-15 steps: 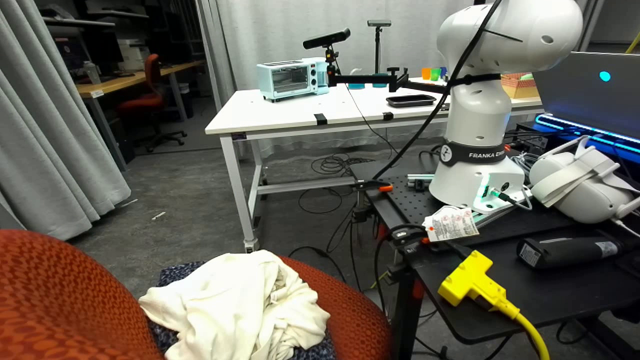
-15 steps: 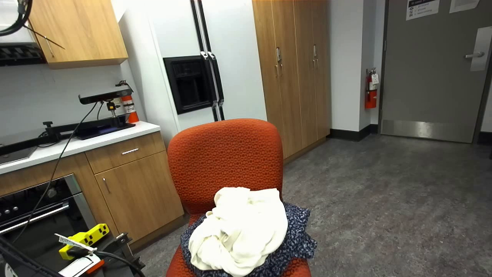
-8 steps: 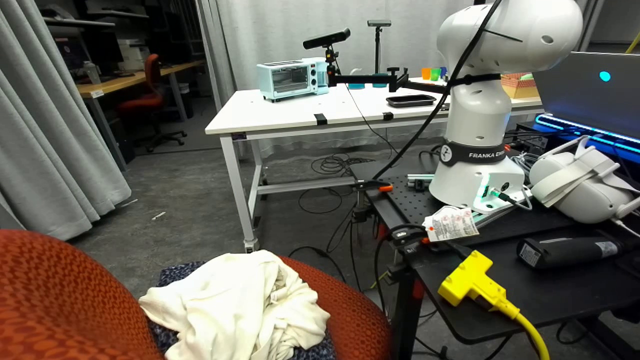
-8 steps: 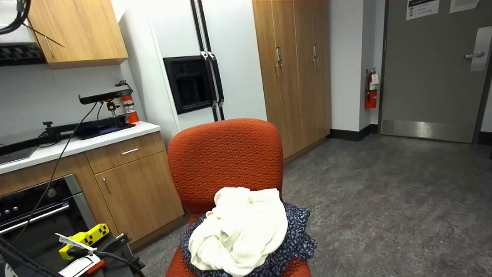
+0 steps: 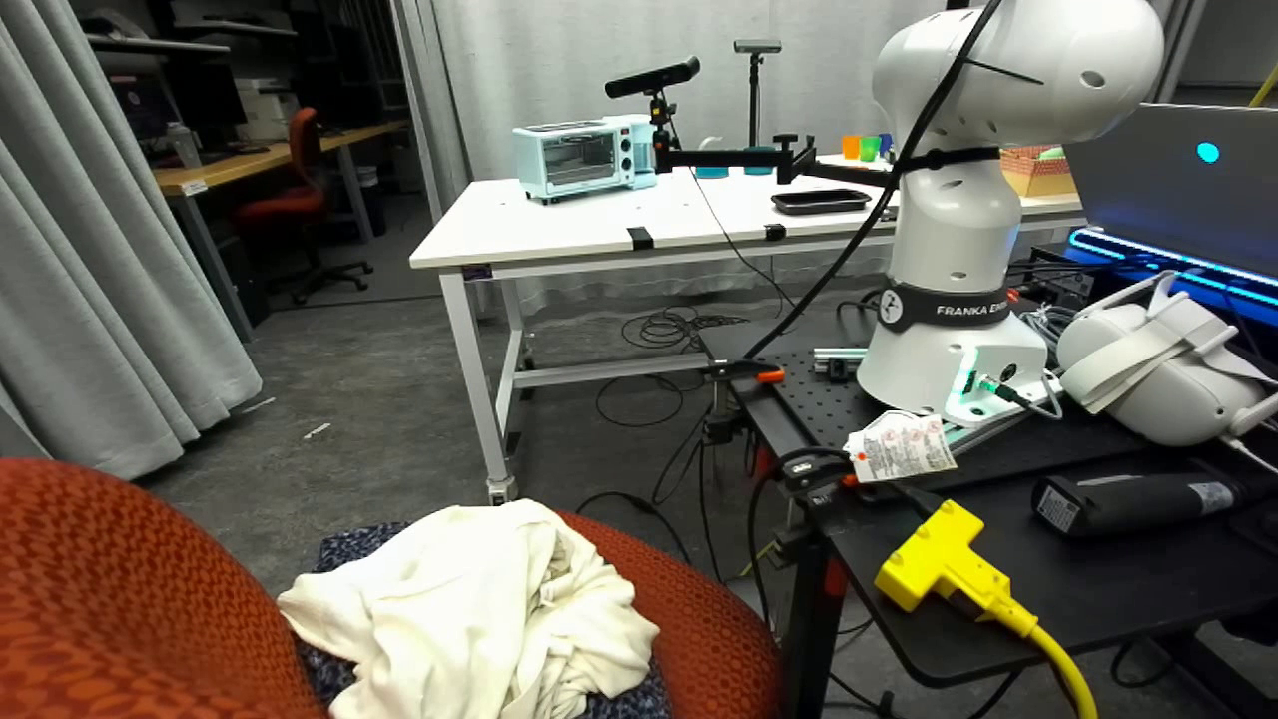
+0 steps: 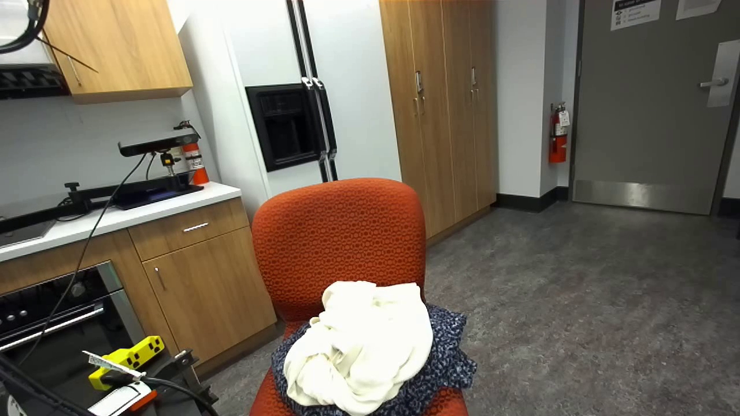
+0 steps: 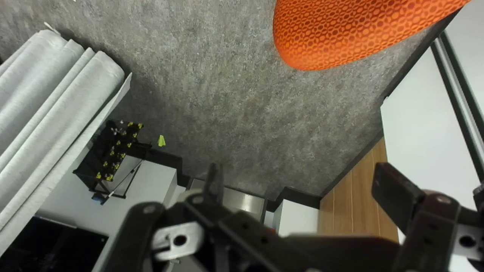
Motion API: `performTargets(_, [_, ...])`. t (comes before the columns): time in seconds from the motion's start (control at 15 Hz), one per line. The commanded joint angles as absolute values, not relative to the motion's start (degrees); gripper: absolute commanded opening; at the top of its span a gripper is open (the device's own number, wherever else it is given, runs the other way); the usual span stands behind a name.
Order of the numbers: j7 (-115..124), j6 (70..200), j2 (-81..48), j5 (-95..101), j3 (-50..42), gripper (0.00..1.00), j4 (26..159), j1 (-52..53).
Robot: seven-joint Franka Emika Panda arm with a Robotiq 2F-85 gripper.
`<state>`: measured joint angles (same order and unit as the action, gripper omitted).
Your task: Put the white piece of clothing on the seat.
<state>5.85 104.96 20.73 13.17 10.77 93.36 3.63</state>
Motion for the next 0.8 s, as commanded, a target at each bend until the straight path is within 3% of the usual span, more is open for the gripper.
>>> performTargets(0.0, [7.97,97.77,20.10,13.78,11.59,1.00,90.85,3.40])
performTargets(0.47, [11.27,86.06,18.92,13.75,12.46,1.00,87.35,3.46])
performTargets(0.73, [10.40,88.08,19.87,13.49,11.72,1.00,89.49,3.98])
